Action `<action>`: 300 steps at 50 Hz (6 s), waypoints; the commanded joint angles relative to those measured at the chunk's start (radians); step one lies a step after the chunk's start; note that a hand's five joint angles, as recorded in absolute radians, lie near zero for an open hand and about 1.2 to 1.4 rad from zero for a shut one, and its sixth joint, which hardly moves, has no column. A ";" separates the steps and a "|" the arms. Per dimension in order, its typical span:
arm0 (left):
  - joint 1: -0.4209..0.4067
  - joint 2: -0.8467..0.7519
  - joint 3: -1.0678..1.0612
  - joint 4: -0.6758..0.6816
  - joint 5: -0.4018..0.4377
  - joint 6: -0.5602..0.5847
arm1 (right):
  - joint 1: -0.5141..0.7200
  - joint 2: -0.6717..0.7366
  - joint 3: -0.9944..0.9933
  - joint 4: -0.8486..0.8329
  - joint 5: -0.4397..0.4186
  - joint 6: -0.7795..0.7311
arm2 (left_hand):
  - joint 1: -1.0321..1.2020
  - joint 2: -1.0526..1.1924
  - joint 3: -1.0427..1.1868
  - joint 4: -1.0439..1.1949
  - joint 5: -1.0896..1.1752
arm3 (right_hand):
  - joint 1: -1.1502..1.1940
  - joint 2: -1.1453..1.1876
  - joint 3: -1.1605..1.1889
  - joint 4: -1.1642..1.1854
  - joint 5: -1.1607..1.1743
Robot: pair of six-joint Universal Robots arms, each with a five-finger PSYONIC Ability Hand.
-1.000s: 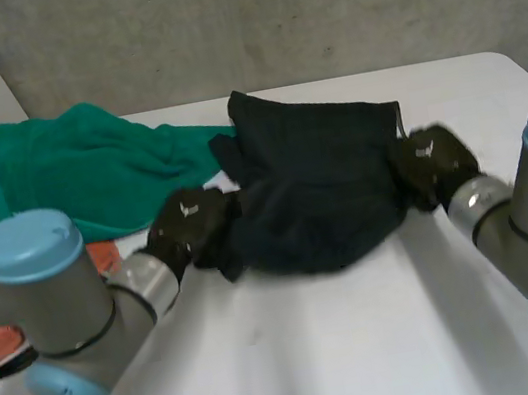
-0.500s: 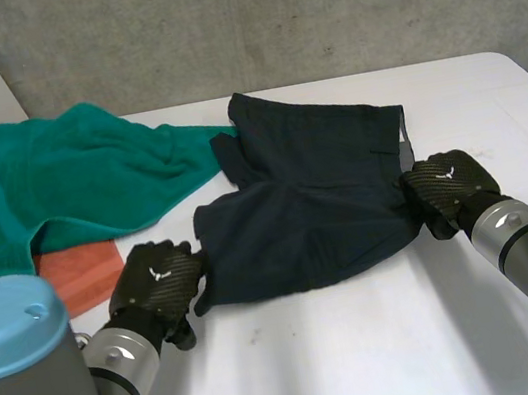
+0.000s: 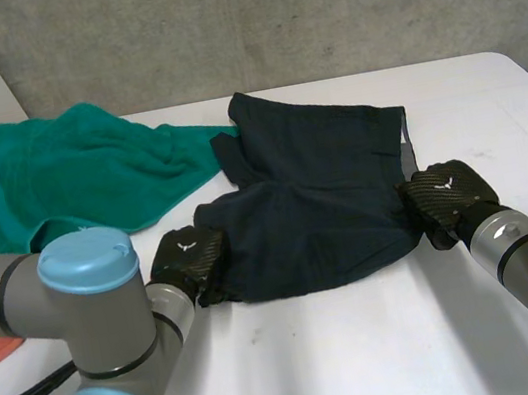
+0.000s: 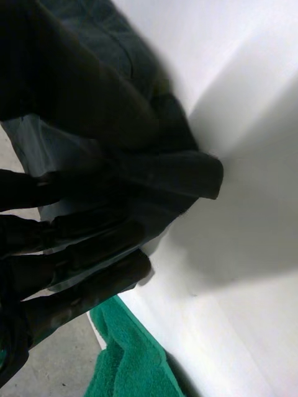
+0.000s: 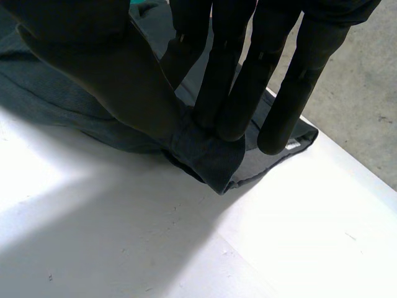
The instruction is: Fold the laundry.
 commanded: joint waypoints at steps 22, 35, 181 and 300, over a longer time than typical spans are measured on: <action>-0.030 0.496 -0.210 -0.830 0.134 0.671 | -0.077 -0.276 0.046 0.753 -0.064 -0.690 | 0.380 0.391 0.393 0.403 0.411 | 0.247 0.200 0.192 0.197 0.204; -0.033 0.231 -0.003 -0.410 0.000 0.684 | -0.019 -0.129 -0.057 0.543 -0.026 -0.482 | 0.380 0.391 0.393 0.403 0.411 | 0.247 0.200 0.192 0.197 0.204; 0.018 0.175 0.083 0.032 0.075 0.068 | -0.075 0.260 -0.281 0.045 0.101 0.051 | -0.842 -0.831 -0.829 -0.818 -0.811 | 0.247 0.200 0.192 0.197 0.204; 0.018 0.393 0.170 -0.343 0.673 -0.169 | 0.021 0.285 -0.216 0.038 -0.035 0.379 | -0.842 -0.831 -0.829 -0.818 -0.811 | -0.844 -0.890 -0.898 -0.893 -0.886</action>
